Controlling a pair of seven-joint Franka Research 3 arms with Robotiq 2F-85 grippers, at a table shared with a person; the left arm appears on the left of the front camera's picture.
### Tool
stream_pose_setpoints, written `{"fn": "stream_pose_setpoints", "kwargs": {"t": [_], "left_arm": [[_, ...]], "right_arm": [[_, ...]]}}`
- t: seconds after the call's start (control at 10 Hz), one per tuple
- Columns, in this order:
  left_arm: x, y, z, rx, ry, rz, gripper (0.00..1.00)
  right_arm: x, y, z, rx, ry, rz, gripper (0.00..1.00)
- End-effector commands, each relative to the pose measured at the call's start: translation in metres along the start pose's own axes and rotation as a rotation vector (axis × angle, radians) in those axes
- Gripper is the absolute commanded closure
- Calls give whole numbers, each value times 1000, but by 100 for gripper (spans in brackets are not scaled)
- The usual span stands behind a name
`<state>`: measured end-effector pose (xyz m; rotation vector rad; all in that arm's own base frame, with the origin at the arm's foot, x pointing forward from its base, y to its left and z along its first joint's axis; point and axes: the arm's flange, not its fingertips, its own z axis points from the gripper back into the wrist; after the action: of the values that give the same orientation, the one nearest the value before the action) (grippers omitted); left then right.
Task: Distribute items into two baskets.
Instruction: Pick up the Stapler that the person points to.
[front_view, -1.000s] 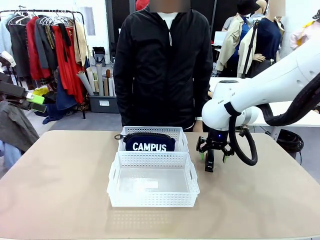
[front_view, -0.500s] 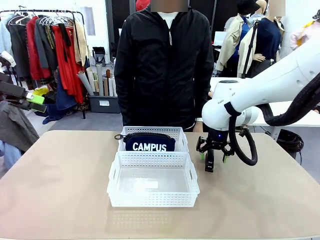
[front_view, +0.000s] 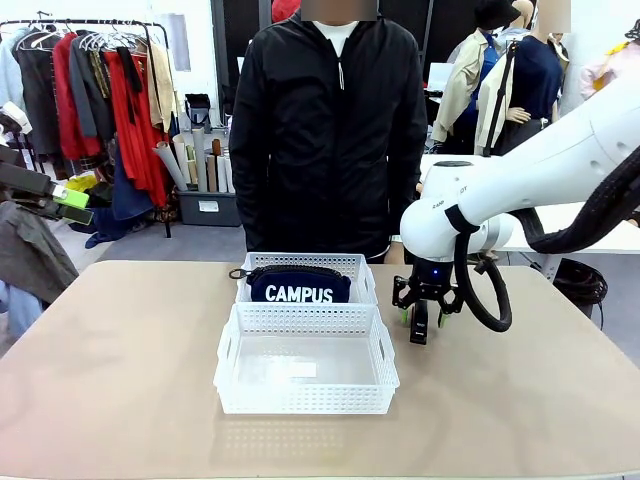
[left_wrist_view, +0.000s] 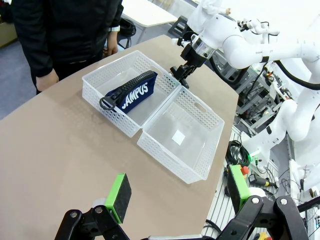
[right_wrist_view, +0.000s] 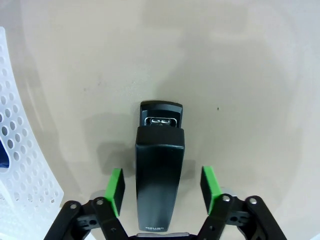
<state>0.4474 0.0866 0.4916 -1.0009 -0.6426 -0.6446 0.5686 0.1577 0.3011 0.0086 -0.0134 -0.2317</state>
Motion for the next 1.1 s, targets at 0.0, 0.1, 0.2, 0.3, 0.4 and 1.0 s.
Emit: {"fn": "stream_pose_setpoints", "kwargs": {"t": [0.0,0.1,0.2,0.3,0.4,1.0], "left_arm": [[-1,-2,1,2,-1,-1,0],[-1,-2,1,2,-1,-1,0],[-1,-2,1,2,-1,-1,0],[-1,-2,1,2,-1,-1,0],[-1,-2,1,2,-1,-1,0],[-1,-2,1,2,-1,-1,0]], "right_arm": [[0,1,2,-11,-29,-26,70],[0,0,3,-18,-28,-30,90],[0,-3,5,-16,-33,-33,100],[-1,-5,7,-25,-38,-30,100],[-2,-5,9,-35,-34,-18,100],[2,-3,3,2,-8,-6,100]]}}
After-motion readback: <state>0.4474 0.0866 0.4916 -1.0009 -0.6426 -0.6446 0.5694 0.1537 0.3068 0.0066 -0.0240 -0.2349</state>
